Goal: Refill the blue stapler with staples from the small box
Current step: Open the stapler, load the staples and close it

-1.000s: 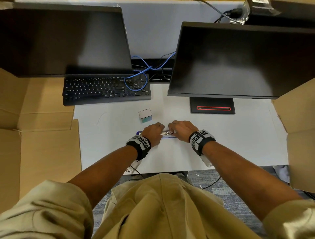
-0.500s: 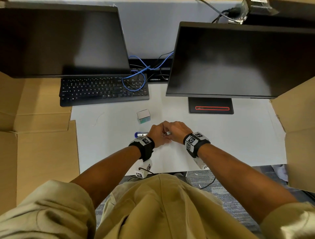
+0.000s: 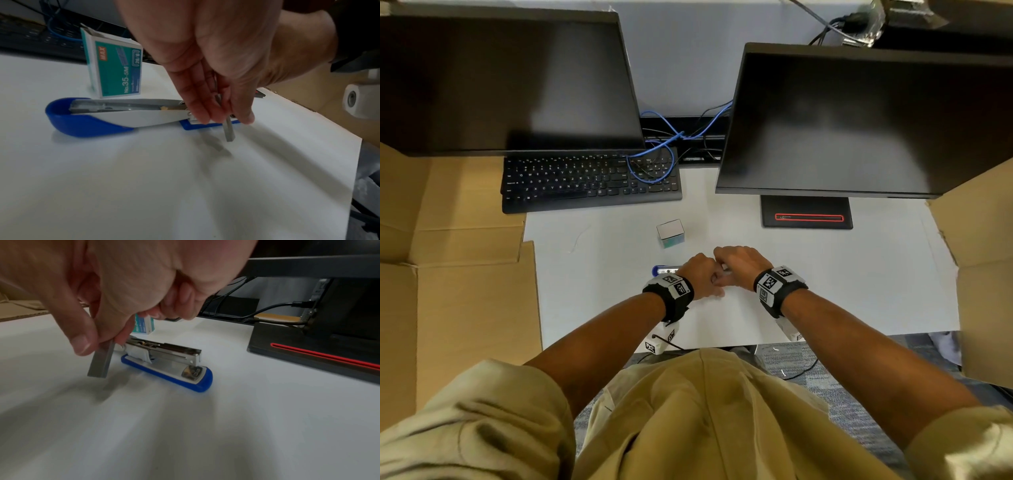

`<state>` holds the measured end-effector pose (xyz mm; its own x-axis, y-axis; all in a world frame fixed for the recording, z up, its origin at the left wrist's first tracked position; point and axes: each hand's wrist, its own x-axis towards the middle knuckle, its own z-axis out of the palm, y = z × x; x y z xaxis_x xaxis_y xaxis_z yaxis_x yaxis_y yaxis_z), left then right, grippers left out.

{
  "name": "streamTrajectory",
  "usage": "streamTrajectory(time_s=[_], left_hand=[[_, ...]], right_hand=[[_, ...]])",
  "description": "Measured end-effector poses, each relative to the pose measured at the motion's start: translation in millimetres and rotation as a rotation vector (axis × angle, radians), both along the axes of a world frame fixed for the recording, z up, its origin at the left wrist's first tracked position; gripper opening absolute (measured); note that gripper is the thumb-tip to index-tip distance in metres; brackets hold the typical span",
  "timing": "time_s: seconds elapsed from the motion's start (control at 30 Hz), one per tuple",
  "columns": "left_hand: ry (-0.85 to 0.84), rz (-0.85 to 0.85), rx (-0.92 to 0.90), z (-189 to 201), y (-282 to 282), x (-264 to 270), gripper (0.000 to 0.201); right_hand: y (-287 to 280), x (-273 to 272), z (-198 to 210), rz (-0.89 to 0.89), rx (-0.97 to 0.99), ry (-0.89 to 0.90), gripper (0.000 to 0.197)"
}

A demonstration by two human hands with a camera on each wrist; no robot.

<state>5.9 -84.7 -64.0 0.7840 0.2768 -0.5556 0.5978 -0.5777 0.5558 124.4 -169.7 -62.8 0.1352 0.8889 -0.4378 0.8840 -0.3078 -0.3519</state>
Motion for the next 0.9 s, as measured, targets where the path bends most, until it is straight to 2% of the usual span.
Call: streamTrajectory(time_s=[0.23, 0.4, 0.53, 0.63, 0.7, 0.8, 0.9], left_hand=[[-0.037, 0.017, -0.047, -5.5, 4.5, -3.3, 0.03], [-0.034, 0.038, 0.022, -13.9, 15.2, -17.0, 0.026], [-0.054, 0.081, 0.008, -14.2, 19.2, -23.6, 0.024], [-0.071, 0.081, 0.003, -13.0, 20.0, -23.6, 0.02], [-0.092, 0.098, 0.008, -14.1, 20.6, -23.7, 0.021], [-0.105, 0.106, 0.008, -17.6, 21.8, -24.7, 0.02], [-0.114, 0.077, 0.013, -21.1, 22.7, -26.4, 0.023]], right_hand=[[-15.6, 16.7, -5.2, -0.18, 0.04, 0.206, 0.051], [-24.6, 26.5, -7.4, -0.213, 0.048, 0.177, 0.028], [-24.2, 21.8, -4.3, -0.215, -0.004, 0.15, 0.048], [-22.4, 17.0, -2.8, -0.147, 0.014, 0.091, 0.059], [-22.3, 15.3, -3.9, -0.091, 0.082, 0.001, 0.05], [-23.4, 14.6, -4.2, -0.065, 0.099, -0.102, 0.026], [-24.0, 18.6, -9.6, -0.018, 0.112, -0.131, 0.025]])
